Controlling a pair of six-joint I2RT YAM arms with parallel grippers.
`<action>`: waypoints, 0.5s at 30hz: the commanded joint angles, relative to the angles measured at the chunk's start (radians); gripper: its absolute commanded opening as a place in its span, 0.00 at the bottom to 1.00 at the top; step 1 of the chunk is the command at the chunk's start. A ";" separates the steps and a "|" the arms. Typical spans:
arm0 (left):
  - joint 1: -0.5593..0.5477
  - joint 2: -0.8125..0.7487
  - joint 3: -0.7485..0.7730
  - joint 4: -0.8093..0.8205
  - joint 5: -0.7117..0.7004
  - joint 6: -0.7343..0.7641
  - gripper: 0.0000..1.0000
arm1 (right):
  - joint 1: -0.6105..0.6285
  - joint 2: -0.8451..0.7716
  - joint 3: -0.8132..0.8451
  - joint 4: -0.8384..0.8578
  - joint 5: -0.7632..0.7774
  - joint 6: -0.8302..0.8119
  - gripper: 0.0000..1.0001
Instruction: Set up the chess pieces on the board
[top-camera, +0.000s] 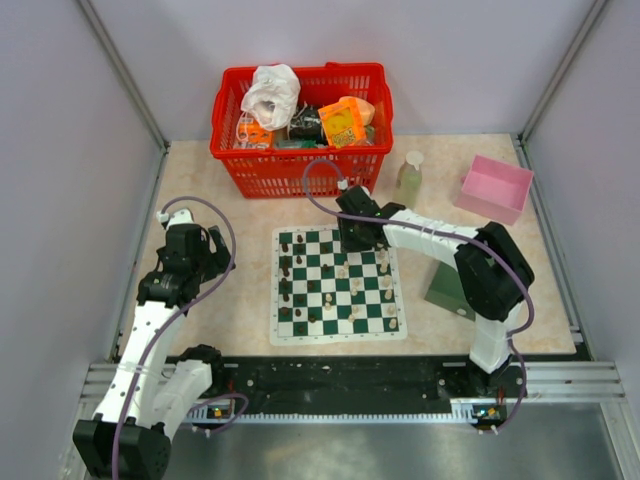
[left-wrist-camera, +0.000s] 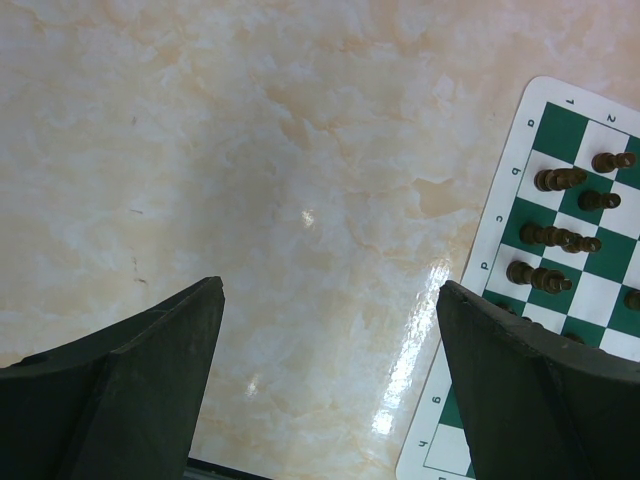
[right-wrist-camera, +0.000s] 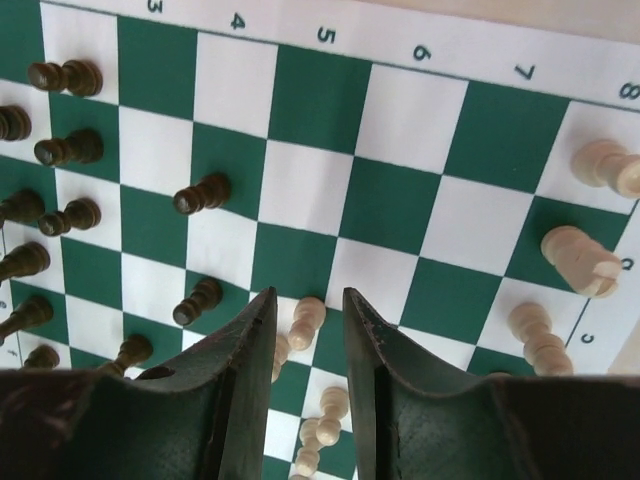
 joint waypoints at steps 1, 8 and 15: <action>-0.001 -0.002 -0.003 0.034 -0.009 0.004 0.93 | -0.002 -0.069 -0.037 0.073 -0.085 0.032 0.34; -0.001 -0.001 -0.001 0.034 -0.005 0.004 0.93 | 0.004 -0.047 -0.053 0.070 -0.105 0.049 0.34; -0.001 0.001 -0.003 0.034 -0.008 0.004 0.93 | 0.006 -0.049 -0.065 0.052 -0.092 0.046 0.33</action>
